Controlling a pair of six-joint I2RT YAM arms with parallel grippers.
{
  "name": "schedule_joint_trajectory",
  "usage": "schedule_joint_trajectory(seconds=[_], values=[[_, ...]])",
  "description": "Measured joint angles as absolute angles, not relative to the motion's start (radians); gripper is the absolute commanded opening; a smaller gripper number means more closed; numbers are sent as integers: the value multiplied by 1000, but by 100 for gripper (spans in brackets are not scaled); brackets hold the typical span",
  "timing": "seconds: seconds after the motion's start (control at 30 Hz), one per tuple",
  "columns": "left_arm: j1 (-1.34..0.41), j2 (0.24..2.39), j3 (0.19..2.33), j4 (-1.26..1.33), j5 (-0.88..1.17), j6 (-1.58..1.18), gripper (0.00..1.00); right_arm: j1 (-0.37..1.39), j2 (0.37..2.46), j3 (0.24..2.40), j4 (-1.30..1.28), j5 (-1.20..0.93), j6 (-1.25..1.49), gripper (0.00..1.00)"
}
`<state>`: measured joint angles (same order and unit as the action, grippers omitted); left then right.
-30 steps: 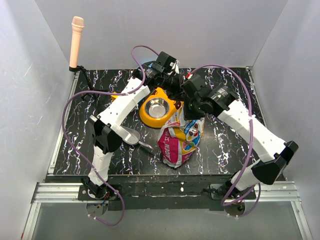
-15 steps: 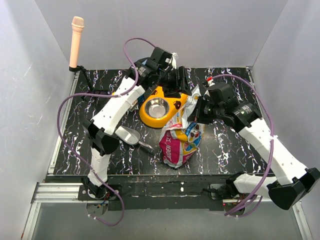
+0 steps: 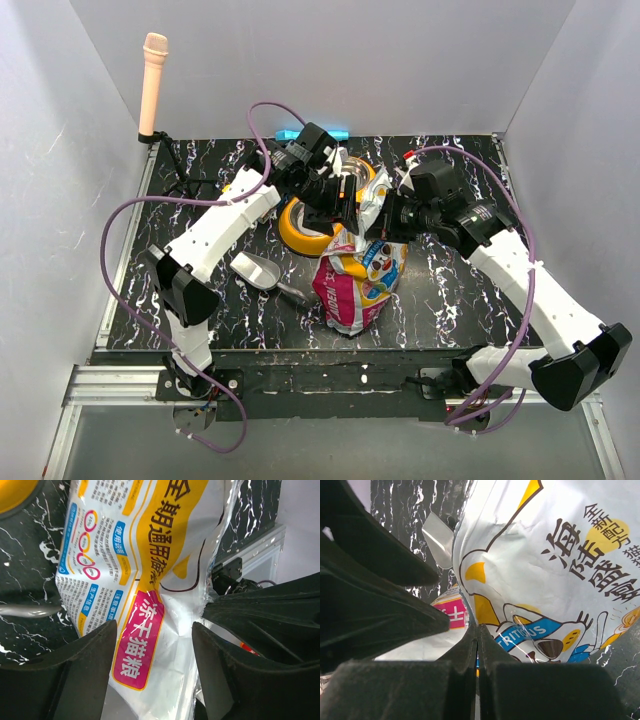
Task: Serve the pet food
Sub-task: Open the pet food bag at the center of the board.
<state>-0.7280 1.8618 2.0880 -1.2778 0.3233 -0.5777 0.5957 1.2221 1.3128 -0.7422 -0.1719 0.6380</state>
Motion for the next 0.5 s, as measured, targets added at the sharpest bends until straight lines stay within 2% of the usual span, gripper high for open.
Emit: schedule_joint_trajectory(seconds=[0.07,0.1,0.13,0.27,0.5], values=[[-729,1863,2065,-1276,348,-578,64,596,1225,1313,-734,-178,636,1],[-729,1864,2064,-1274,359,-577,72,596,1225,1313,-731,-181,635,1],[-729,1865,2064,-1271,367,-576,73,596,1225,1313,-730,-183,633,1],[-729,1867,2064,-1241,399,-577,73,596,1226,1313,-730,-190,630,1],[-729,1880,2064,-1217,409,-579,67,596,1227,1313,-730,-194,625,1]])
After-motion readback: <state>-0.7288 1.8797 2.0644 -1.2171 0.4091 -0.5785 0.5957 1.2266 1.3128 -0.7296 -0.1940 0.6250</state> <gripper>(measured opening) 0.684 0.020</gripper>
